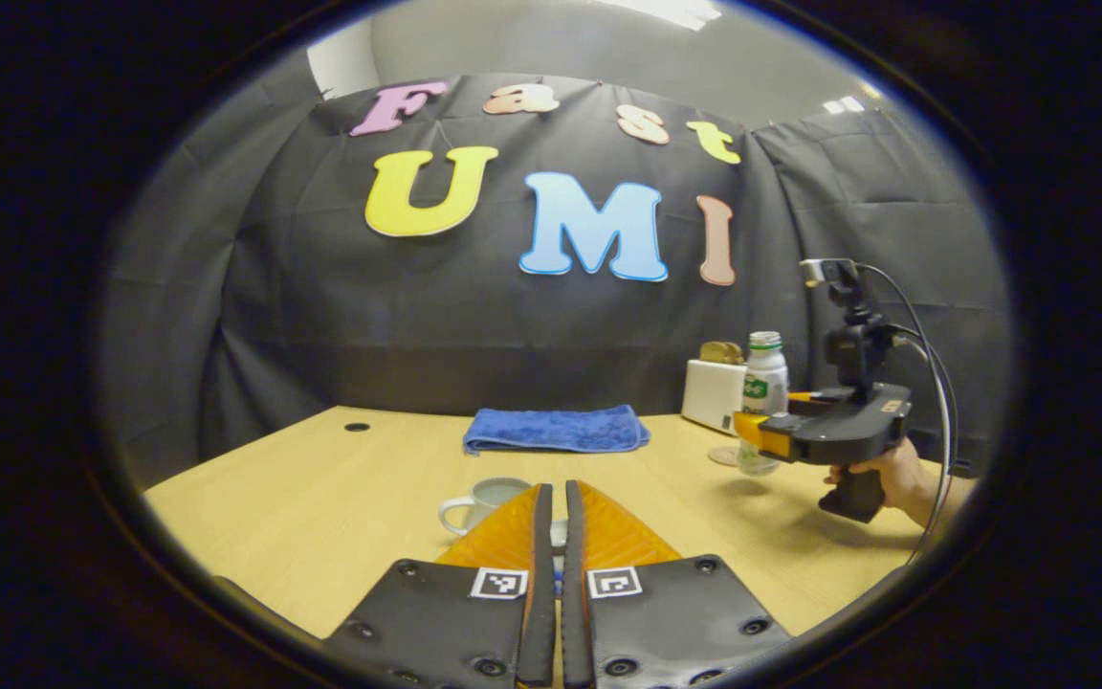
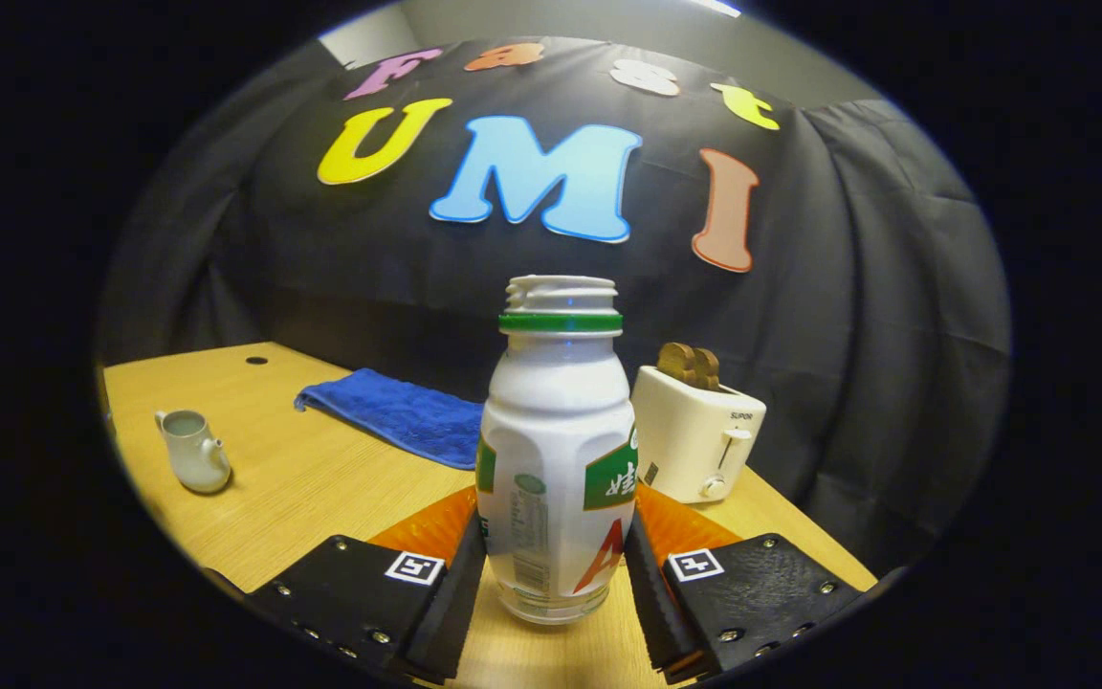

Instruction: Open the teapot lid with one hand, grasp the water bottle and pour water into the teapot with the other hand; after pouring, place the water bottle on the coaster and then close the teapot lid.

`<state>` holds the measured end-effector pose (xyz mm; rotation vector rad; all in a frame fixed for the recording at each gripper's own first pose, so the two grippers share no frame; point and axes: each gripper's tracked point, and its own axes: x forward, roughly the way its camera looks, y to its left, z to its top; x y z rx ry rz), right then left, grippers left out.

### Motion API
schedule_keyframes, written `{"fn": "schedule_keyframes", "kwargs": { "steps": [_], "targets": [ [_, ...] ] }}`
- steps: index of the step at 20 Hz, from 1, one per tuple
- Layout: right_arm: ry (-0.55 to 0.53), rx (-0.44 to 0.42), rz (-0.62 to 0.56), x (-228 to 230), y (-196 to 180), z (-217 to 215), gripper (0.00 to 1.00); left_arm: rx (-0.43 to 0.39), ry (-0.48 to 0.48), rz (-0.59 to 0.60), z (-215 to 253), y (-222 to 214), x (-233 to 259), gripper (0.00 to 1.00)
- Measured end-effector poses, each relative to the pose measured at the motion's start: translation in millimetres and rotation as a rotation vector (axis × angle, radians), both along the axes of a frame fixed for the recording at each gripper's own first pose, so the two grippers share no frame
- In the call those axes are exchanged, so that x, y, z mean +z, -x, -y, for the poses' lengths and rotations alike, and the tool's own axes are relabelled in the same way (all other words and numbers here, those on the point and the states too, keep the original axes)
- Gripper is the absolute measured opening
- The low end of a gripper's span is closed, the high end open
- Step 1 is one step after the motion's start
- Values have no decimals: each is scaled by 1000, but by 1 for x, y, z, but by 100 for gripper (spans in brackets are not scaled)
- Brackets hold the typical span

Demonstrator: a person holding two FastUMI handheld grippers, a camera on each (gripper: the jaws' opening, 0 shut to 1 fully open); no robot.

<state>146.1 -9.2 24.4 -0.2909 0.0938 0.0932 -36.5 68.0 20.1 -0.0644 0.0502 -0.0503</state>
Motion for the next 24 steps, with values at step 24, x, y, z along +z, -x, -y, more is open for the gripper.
{"fn": "schedule_keyframes", "kwargs": {
  "steps": [24],
  "targets": [
    [949, 326, 121, -21, -13, -157, 71, -108, -24, -17, 11, 85, -27, 13]
  ]
}}
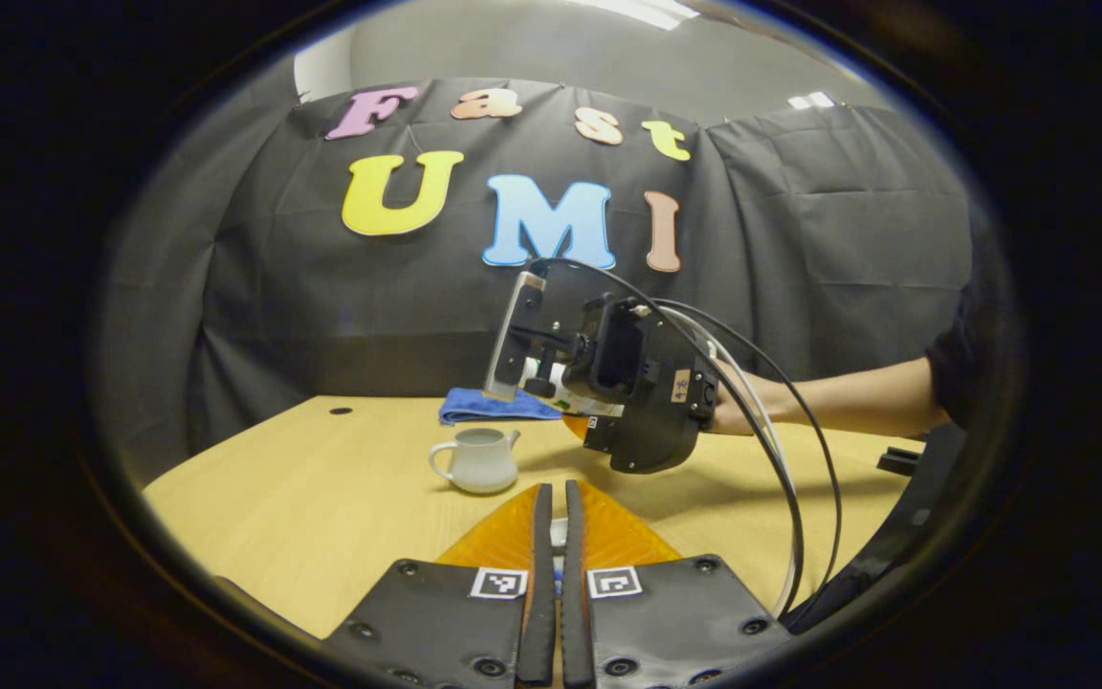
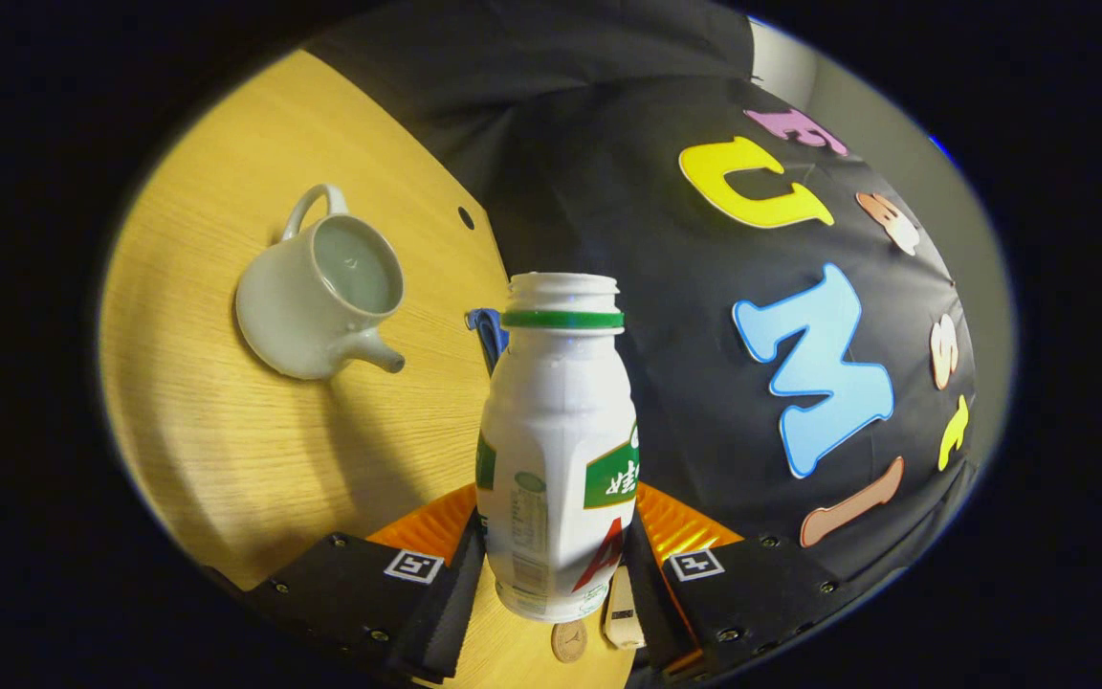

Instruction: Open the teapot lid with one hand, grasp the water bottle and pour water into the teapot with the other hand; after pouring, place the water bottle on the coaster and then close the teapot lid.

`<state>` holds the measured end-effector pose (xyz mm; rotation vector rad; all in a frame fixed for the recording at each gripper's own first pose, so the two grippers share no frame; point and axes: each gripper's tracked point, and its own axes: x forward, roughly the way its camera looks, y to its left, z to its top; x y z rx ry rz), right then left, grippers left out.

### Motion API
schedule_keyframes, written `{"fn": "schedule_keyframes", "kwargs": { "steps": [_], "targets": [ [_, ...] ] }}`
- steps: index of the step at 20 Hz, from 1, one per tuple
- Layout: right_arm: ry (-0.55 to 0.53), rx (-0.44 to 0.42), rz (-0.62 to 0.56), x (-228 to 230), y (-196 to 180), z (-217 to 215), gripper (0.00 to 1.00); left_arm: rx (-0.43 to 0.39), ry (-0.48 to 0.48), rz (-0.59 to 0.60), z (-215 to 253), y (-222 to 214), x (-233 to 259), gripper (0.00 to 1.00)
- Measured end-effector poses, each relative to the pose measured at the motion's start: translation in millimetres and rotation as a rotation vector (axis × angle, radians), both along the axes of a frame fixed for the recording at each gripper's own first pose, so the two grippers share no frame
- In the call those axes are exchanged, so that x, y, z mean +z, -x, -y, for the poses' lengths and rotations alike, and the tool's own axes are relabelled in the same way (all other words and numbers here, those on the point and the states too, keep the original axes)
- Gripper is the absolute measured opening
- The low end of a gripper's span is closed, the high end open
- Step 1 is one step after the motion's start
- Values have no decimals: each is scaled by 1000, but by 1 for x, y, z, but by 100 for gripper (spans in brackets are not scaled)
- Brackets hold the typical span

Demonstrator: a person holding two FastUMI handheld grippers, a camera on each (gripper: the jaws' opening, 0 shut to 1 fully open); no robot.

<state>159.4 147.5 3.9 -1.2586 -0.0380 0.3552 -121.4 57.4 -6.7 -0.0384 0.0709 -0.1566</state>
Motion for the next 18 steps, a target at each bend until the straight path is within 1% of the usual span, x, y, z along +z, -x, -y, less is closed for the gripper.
{"fn": "schedule_keyframes", "kwargs": {
  "steps": [1, 2, 5, 6, 7, 8, 9, 10, 15, 16, 17, 18],
  "targets": [
    [21, 5, 9, -1, -4, -3, 71, -1, -2, 1, 0, 0, 0, 9],
    [48, 10, 18, -1, -6, -7, 70, -4, -4, 0, 1, 1, -2, 13],
    [123, 32, 57, 2, -11, -15, 70, -2, -16, -3, 0, 1, -5, 13],
    [147, 40, 73, 5, -12, -16, 70, -2, -18, -5, -2, 1, -7, 9],
    [173, 46, 89, 7, -12, -18, 71, -1, -16, -7, -2, 1, -8, 9],
    [203, 49, 104, 7, -12, -18, 70, -2, -15, -11, -1, 0, -9, 13],
    [231, 53, 114, 8, -11, -18, 71, -1, -15, -12, -2, 0, -9, 9],
    [250, 57, 123, 9, -11, -18, 70, -1, -16, -11, -3, 1, -11, 13],
    [329, 97, 175, 13, -8, -25, 70, 6, -28, -16, -5, 2, -13, 13],
    [347, 103, 186, 15, -8, -26, 70, 7, -28, -16, -6, 3, -13, 9],
    [363, 108, 197, 17, -8, -26, 71, 7, -27, -16, -7, 3, -12, 13],
    [382, 113, 207, 18, -8, -28, 71, 8, -27, -15, -7, 5, -13, 13]
  ]
}}
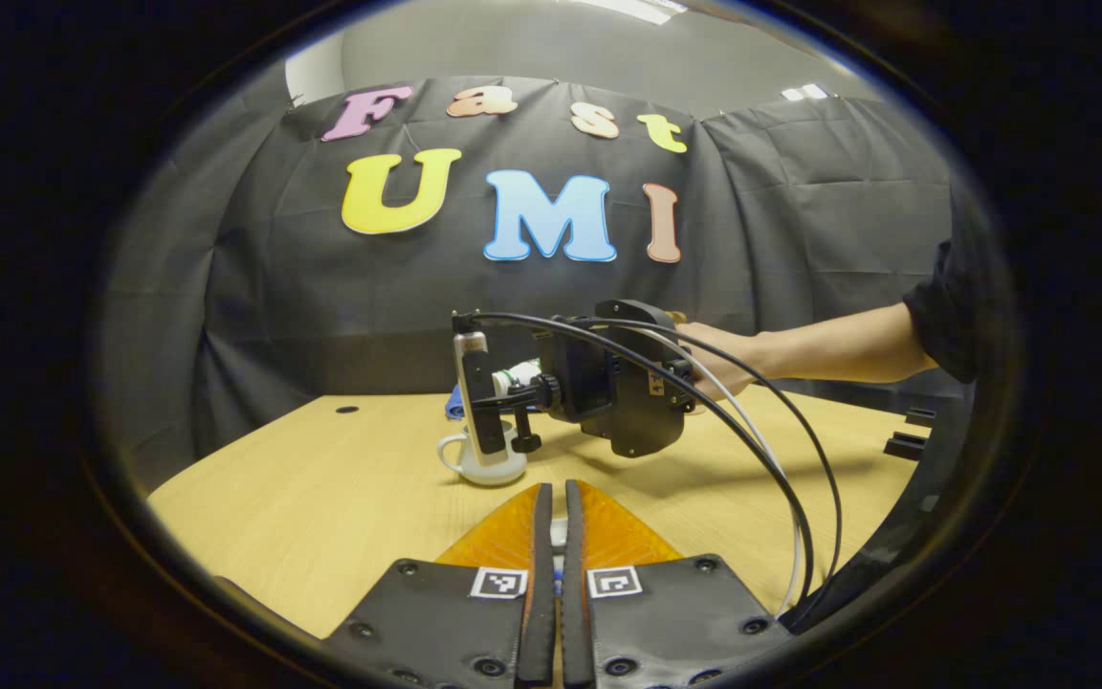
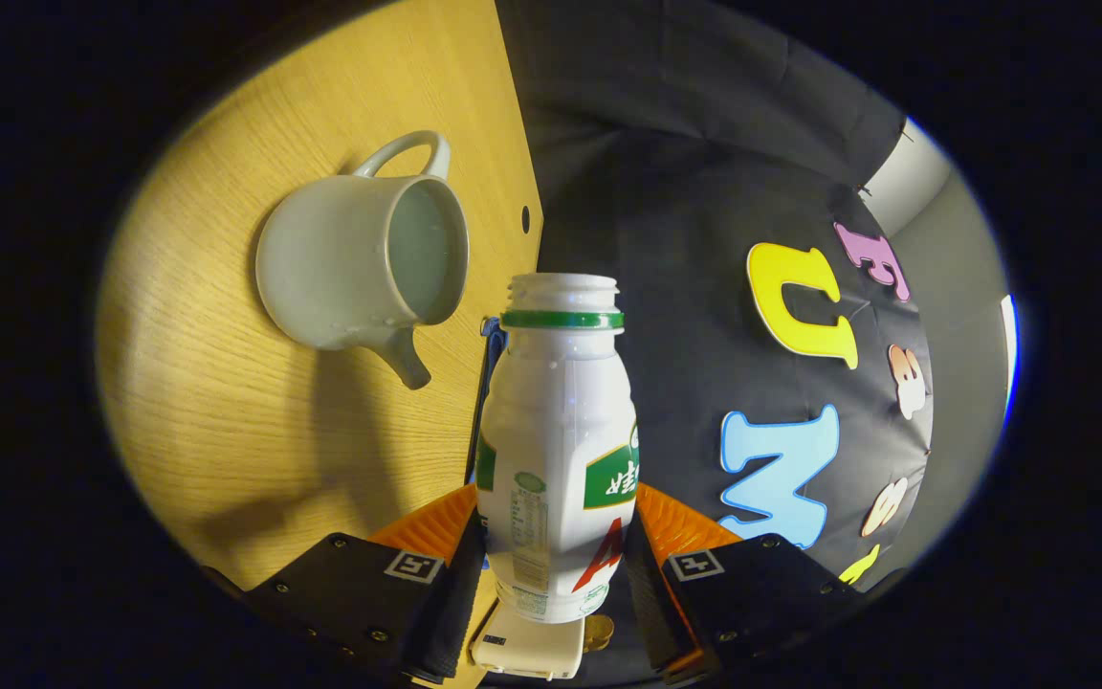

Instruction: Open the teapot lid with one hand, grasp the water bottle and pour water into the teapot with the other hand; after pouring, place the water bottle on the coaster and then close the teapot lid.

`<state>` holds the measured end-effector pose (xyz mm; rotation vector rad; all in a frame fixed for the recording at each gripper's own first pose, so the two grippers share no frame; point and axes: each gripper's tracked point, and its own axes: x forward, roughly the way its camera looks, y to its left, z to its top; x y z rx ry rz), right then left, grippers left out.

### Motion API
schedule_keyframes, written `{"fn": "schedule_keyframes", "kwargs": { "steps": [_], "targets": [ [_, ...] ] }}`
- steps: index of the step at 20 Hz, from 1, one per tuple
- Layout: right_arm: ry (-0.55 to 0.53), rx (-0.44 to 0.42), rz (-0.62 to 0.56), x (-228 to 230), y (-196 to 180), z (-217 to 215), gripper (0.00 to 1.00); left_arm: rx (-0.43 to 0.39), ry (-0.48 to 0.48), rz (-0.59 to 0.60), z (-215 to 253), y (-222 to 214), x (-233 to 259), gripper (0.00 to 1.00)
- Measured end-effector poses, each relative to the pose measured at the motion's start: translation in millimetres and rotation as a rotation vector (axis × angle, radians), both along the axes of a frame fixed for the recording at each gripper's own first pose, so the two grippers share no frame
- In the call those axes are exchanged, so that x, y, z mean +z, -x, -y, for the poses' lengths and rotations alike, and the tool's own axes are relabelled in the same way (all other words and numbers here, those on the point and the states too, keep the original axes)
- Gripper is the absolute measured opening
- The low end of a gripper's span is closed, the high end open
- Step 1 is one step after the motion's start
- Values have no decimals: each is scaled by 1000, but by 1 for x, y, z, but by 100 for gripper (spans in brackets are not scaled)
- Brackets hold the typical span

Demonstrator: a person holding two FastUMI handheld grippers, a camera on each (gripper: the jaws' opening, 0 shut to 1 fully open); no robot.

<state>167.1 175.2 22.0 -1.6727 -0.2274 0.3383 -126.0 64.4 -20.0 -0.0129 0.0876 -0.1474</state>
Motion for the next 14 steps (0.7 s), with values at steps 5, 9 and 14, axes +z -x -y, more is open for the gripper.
{"fn": "schedule_keyframes", "kwargs": {
  "steps": [5, 9, 14],
  "targets": [
    [72, 16, 46, 6, -1, 0, 71, 0, -7, -2, 0, 0, 0, 13],
    [108, 28, 72, 9, -2, -2, 71, 0, -10, -4, -1, 2, -1, 13],
    [141, 35, 98, 14, -4, -2, 71, 3, -15, -10, -3, 4, -3, 13]
  ]
}}
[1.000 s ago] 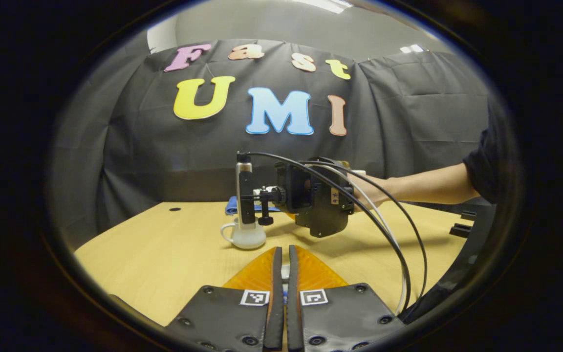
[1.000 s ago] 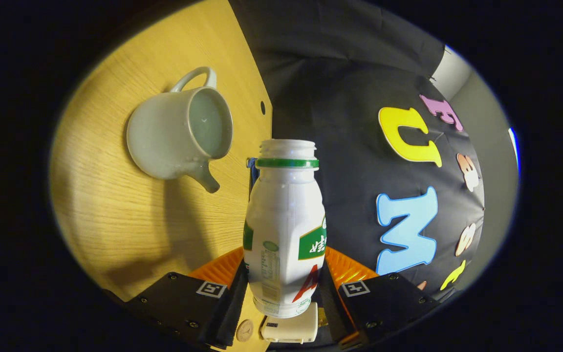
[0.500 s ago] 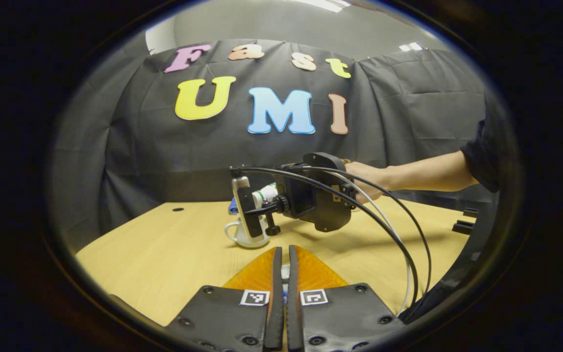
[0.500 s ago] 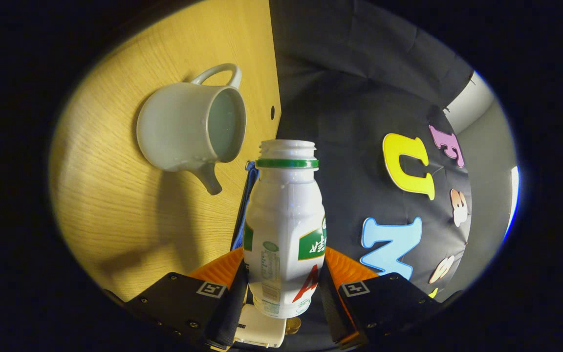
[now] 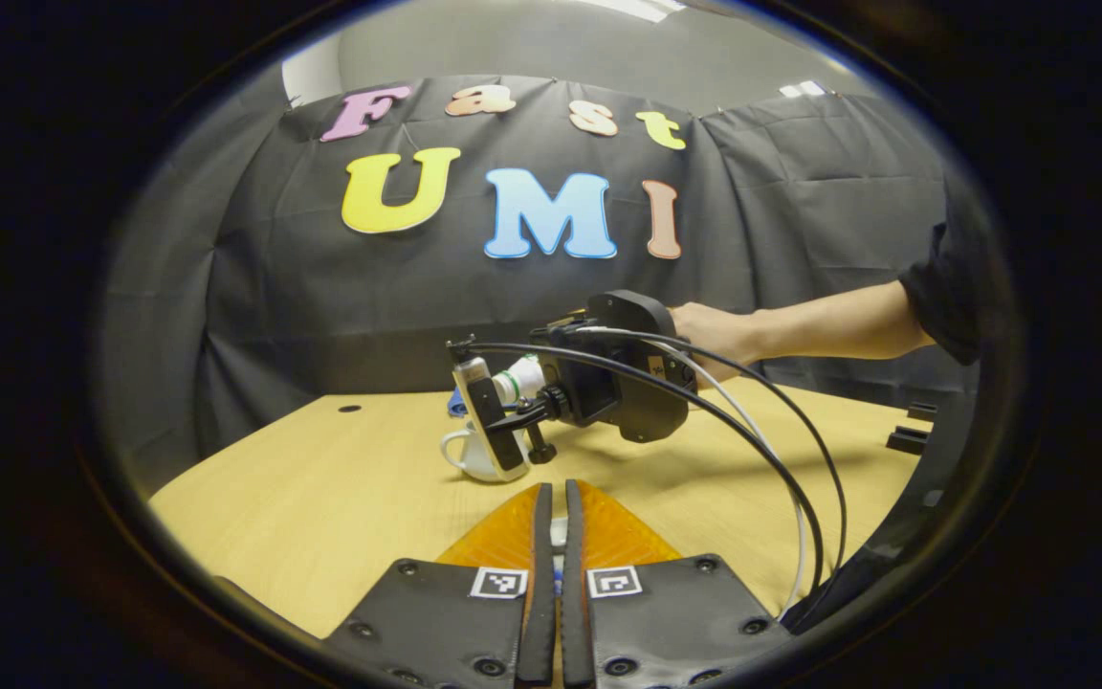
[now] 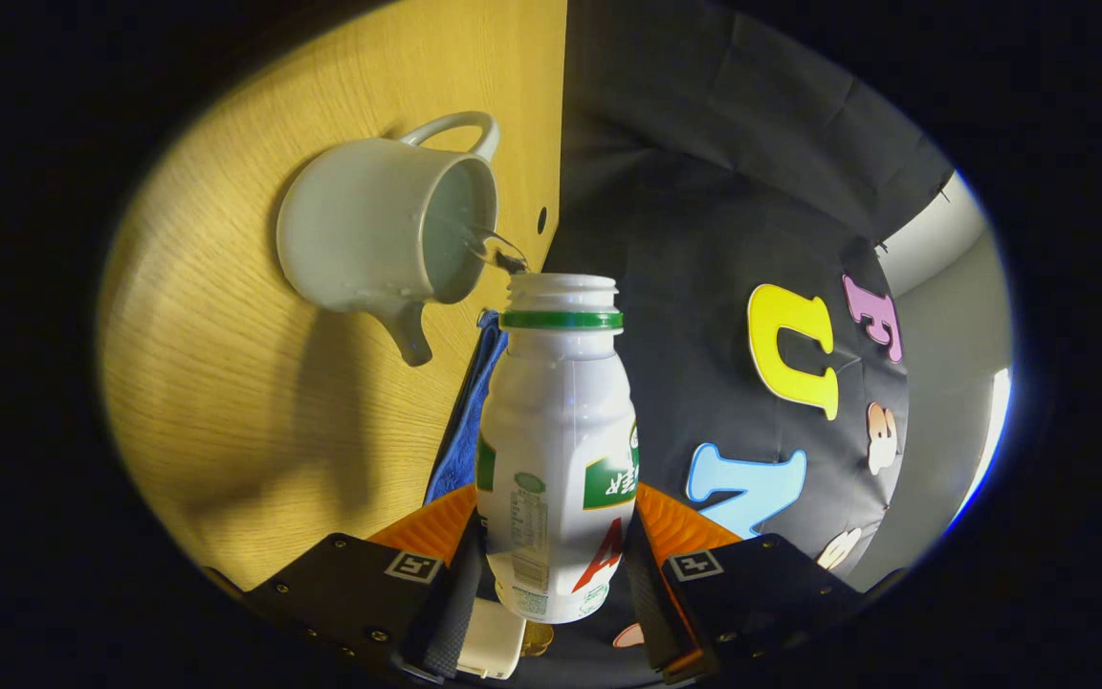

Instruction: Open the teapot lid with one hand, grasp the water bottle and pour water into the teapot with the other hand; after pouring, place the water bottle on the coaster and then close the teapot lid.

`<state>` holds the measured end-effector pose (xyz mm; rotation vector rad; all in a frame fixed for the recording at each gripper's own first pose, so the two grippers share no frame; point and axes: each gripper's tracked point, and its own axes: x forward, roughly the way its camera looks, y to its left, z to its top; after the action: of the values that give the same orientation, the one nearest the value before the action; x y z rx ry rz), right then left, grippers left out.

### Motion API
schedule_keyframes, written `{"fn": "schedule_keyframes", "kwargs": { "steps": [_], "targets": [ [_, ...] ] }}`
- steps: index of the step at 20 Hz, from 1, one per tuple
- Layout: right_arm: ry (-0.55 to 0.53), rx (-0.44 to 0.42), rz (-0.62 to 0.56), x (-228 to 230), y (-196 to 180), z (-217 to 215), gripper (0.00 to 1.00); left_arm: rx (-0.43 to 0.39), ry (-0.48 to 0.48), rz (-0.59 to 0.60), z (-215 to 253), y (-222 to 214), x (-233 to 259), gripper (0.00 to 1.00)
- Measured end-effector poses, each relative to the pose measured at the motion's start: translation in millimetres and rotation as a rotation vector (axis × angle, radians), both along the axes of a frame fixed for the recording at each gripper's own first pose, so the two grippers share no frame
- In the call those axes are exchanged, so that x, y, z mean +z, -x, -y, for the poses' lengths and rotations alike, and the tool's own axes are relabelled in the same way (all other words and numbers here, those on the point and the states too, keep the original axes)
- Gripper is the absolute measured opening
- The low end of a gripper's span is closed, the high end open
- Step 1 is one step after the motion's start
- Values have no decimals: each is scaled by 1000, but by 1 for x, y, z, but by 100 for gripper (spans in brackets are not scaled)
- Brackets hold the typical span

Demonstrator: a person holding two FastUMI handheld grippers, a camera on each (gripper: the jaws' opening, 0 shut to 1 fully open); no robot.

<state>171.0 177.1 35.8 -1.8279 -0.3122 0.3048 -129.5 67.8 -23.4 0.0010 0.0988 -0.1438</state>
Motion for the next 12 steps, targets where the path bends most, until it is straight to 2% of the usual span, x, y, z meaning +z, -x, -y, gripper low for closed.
{"fn": "schedule_keyframes", "kwargs": {
  "steps": [12],
  "targets": [
    [94, 45, 74, 12, -4, -7, 70, 8, -10, -13, -1, 0, -5, 13]
  ]
}}
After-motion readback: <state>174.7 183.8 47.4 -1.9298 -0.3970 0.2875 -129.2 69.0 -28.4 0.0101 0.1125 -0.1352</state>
